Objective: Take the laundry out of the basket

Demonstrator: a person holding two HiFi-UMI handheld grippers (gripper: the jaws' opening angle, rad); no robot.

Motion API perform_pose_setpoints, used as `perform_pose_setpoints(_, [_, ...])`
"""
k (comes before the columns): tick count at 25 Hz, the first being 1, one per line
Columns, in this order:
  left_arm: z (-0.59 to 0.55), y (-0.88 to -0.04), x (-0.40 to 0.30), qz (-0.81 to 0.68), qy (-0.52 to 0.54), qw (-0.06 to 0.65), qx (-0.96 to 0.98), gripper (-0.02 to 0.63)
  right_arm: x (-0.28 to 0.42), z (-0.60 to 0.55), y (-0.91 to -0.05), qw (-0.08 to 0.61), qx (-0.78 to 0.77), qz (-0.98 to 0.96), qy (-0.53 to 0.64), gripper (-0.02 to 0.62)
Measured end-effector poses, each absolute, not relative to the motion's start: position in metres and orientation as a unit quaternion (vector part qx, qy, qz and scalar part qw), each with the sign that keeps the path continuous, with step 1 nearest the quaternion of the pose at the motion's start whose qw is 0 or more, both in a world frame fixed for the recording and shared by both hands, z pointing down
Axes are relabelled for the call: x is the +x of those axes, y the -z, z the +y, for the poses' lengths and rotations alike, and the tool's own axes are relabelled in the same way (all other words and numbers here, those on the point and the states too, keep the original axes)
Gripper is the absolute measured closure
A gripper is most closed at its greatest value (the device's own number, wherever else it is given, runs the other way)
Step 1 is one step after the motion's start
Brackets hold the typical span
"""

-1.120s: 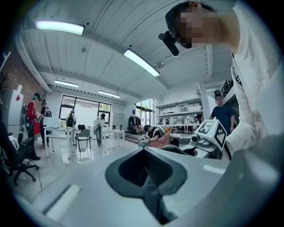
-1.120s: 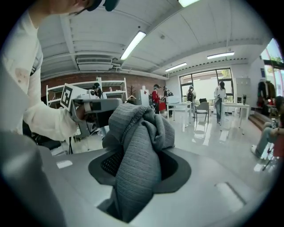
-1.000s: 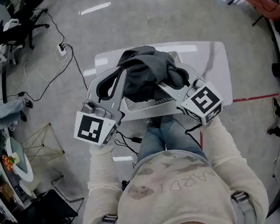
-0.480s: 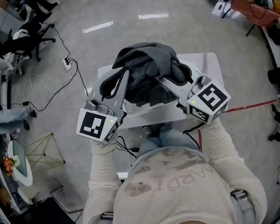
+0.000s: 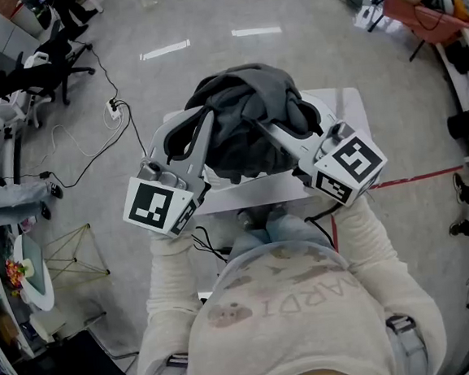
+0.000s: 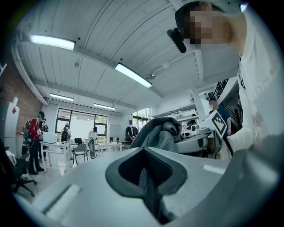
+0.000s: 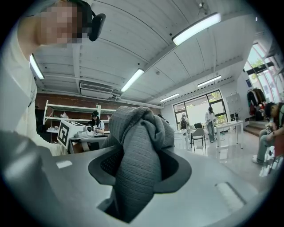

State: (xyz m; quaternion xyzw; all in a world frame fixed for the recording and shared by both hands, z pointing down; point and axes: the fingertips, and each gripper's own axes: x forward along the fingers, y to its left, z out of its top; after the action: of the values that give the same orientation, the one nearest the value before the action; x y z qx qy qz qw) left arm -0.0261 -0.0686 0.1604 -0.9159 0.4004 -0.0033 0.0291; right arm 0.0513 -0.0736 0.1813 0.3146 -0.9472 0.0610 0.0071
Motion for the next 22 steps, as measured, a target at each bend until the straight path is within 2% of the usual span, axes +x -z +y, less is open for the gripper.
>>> perform_pose_setpoints(17, [-0.057, -0.141, -0.032, 0.425, -0.005, 0.034, -0.905, 0.606, 0.064, -0.064, -0.163, 0.003, 0.318, -0.948, -0.031, 0.4])
perform_pose_setpoints(22, [-0.05, -0.139, -0.007, 0.427, -0.004, 0.037, -0.903, 0.606, 0.091, -0.059, -0.16, -0.001, 0.32, -0.947, -0.029, 0.399])
